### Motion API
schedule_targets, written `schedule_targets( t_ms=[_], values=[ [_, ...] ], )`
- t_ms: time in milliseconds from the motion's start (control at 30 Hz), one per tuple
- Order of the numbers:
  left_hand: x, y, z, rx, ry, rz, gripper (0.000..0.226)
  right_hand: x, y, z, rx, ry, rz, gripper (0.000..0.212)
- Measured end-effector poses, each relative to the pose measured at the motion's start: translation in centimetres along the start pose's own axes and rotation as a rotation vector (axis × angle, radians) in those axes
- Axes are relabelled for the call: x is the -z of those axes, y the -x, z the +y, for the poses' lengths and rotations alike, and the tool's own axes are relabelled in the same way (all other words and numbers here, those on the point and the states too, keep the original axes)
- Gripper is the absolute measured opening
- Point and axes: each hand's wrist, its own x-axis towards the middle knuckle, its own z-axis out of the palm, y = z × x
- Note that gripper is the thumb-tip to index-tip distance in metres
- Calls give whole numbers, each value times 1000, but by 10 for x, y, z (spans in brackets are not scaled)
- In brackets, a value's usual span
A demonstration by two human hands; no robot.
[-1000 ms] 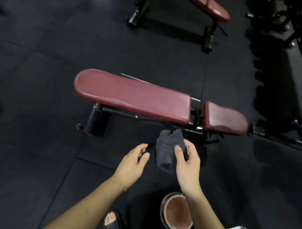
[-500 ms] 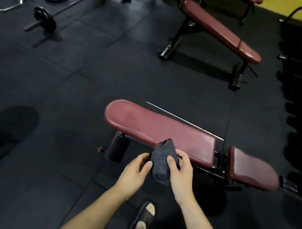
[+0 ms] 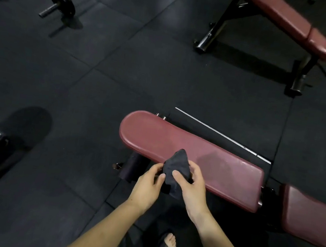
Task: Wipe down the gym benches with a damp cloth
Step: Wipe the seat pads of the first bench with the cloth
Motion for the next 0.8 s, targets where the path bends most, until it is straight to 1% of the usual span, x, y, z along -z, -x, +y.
schedule_targets(
  t_ms=[100, 167, 300, 400, 500, 600, 667, 733, 767, 800],
  values=[
    [16, -40, -15, 29, -26, -31, 31, -20, -41, 9, -28, -4, 3, 40],
    [29, -70, -27, 43, -57, -58, 33, -37, -74, 19, -45, 13, 30, 39],
    [59, -139, -62, 65, -162, -103, 34, -70, -148, 46, -11, 182, 108, 41],
    [86, -193, -93, 45, -303, -120, 38, -95, -205, 67, 66, 355, 155, 43],
    [110, -243, -120, 38, -412, -129, 44, -123, -263, 86, 117, 613, 206, 45],
    [129, -288, -142, -10, -519, -129, 45, -152, -314, 109, 305, 903, 254, 48],
    [137, -312, -156, -42, -585, -120, 46, -170, -341, 125, 361, 1013, 226, 52],
    [144, -332, -170, -60, -651, -101, 50, -187, -359, 143, 296, 1070, 103, 60],
    [147, -341, -176, -64, -674, -90, 53, -194, -363, 153, 254, 1084, 30, 61],
    [150, -347, -183, -66, -690, -79, 55, -199, -364, 163, 252, 1099, -16, 59]
  ],
)
